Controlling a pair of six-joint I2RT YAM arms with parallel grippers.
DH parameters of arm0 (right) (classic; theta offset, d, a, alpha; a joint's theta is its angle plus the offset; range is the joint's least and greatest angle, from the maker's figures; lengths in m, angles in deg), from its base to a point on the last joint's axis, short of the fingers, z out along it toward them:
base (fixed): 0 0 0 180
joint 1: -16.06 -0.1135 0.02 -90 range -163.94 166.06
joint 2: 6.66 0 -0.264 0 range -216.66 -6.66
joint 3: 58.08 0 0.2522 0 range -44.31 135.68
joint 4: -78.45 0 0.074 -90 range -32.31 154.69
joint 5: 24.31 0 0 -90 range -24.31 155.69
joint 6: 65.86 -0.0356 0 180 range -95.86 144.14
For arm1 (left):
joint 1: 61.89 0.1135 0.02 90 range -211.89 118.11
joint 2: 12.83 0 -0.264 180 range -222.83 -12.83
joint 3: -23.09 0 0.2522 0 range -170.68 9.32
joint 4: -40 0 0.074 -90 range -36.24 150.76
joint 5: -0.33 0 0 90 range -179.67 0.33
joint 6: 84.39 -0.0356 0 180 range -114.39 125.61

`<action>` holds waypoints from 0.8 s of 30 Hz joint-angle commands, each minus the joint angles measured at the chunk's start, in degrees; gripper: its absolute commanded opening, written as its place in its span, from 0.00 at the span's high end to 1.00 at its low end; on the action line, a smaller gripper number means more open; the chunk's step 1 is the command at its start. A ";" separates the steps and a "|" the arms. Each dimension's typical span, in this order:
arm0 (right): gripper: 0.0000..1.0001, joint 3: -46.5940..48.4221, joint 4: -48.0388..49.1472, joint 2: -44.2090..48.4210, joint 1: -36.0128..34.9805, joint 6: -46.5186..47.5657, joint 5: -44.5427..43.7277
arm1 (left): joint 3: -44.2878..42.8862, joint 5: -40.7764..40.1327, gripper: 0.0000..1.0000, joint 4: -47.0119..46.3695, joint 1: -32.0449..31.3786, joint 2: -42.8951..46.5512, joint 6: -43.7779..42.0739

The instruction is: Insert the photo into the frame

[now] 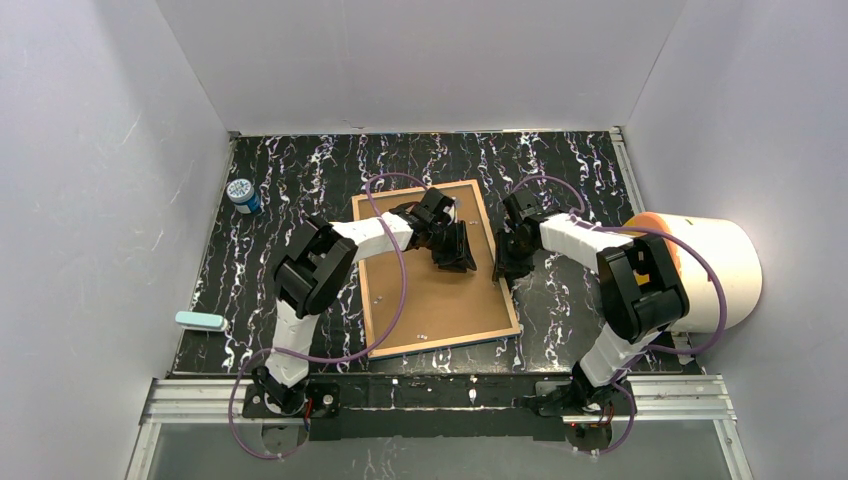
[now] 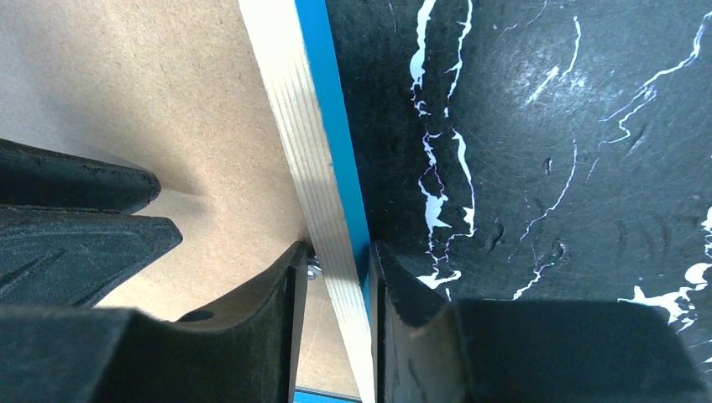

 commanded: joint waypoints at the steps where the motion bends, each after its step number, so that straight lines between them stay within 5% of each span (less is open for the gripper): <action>1: 0.67 -1.88 -0.42 -1.05 -0.29 1.39 -1.19 | 1.88 -5.88 0.69 9.68 0.05 -4.24 -2.77; 10: 0.75 -3.14 0.49 0.54 -0.31 3.00 0.83 | 1.45 -5.81 0.69 9.89 0.05 -4.76 -2.68; 16: 0.56 -1.50 1.22 -0.96 -0.29 0.88 0.04 | 1.25 -6.40 0.69 10.12 0.08 -5.59 -3.62; 24: 0.59 -0.14 0.64 -2.80 -0.31 -2.38 -0.72 | 2.75 -9.26 0.69 11.00 0.01 -6.22 -6.11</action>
